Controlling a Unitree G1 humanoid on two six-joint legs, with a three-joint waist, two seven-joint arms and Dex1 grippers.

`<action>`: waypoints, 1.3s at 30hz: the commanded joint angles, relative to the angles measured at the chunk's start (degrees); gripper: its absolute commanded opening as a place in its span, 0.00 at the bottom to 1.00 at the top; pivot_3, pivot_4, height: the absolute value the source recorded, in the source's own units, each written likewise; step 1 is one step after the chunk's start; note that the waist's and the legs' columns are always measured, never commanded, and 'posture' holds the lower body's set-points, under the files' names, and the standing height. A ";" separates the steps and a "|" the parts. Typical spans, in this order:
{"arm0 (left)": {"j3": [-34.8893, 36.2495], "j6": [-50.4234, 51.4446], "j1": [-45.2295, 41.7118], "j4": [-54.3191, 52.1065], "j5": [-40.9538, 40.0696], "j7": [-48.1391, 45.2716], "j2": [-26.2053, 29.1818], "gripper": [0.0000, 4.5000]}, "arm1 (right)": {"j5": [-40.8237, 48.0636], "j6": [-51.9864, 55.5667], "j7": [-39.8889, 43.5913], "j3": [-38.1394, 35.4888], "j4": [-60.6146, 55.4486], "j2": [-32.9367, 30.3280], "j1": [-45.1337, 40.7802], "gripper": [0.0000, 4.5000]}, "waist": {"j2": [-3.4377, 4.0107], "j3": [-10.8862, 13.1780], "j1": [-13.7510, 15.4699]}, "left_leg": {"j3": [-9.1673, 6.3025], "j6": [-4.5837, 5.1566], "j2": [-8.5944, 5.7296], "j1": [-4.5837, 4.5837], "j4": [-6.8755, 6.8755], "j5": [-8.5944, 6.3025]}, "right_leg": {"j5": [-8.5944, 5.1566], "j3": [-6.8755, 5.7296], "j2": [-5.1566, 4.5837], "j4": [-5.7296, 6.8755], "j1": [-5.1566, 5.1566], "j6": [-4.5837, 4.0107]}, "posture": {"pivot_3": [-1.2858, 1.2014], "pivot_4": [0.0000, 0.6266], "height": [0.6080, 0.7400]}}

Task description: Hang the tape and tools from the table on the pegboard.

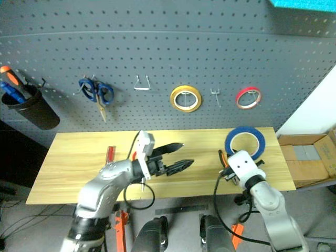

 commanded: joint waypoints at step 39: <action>-10.45 -14.08 4.33 7.75 7.41 5.10 1.74 1.00 | 14.72 28.27 4.36 -7.45 12.08 8.41 -6.27 0.99 | 0.17 -2.86 0.86 | 0.26 0.53 0.15 0.35 -0.02 0.30 | 0.48 0.67 0.13 0.20 0.17 -0.54 | 0.52 0.37 1.00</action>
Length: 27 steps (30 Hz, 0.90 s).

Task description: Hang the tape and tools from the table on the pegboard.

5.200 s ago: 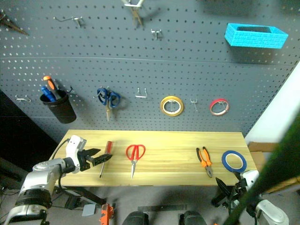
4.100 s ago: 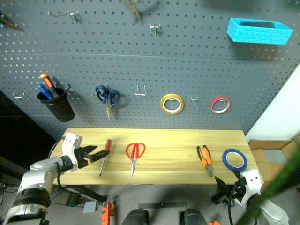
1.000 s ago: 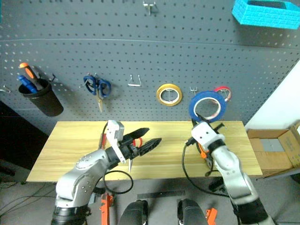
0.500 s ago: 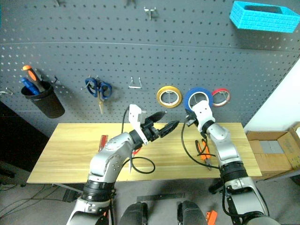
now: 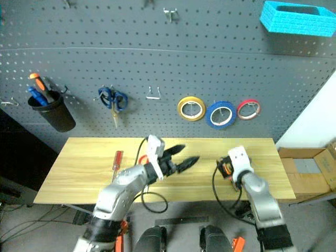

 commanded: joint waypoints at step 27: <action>-2.24 5.04 3.53 -15.01 1.27 0.73 6.74 1.00 | 3.16 12.86 -4.72 -6.41 35.82 1.73 -33.13 0.99 | 0.20 9.21 -0.44 | -1.42 0.61 -1.19 -0.47 -0.20 -0.51 | 0.68 1.34 0.03 -1.18 -0.45 0.87 | 0.55 0.69 1.00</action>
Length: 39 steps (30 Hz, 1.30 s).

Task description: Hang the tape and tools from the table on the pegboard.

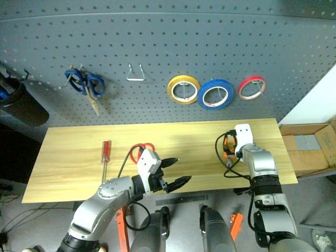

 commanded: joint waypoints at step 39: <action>1.78 -1.95 -2.05 0.57 -0.45 0.07 -0.64 1.00 | -0.21 3.10 1.64 1.82 3.38 -2.60 -0.91 0.64 | 0.11 1.36 0.19 | 0.00 -0.03 0.05 -0.09 -0.04 -0.02 | -0.06 -0.07 0.01 -0.07 -0.09 -0.03 | 0.55 0.61 1.00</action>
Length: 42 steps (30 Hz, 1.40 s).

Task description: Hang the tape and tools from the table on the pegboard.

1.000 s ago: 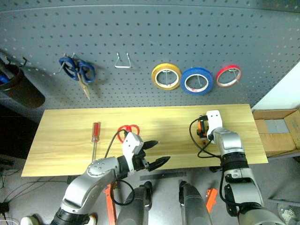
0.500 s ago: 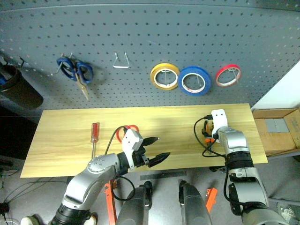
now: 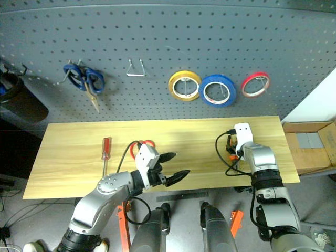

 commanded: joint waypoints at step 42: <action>16.95 -21.70 -6.20 5.37 4.79 21.66 -3.19 1.00 | -0.50 -64.80 -0.56 6.60 10.55 23.99 -31.50 0.64 | -1.17 -4.92 6.06 | -0.03 -0.65 0.15 -0.85 0.26 0.27 | 0.55 -0.43 0.79 0.09 -0.62 -0.74 | 0.62 0.28 1.00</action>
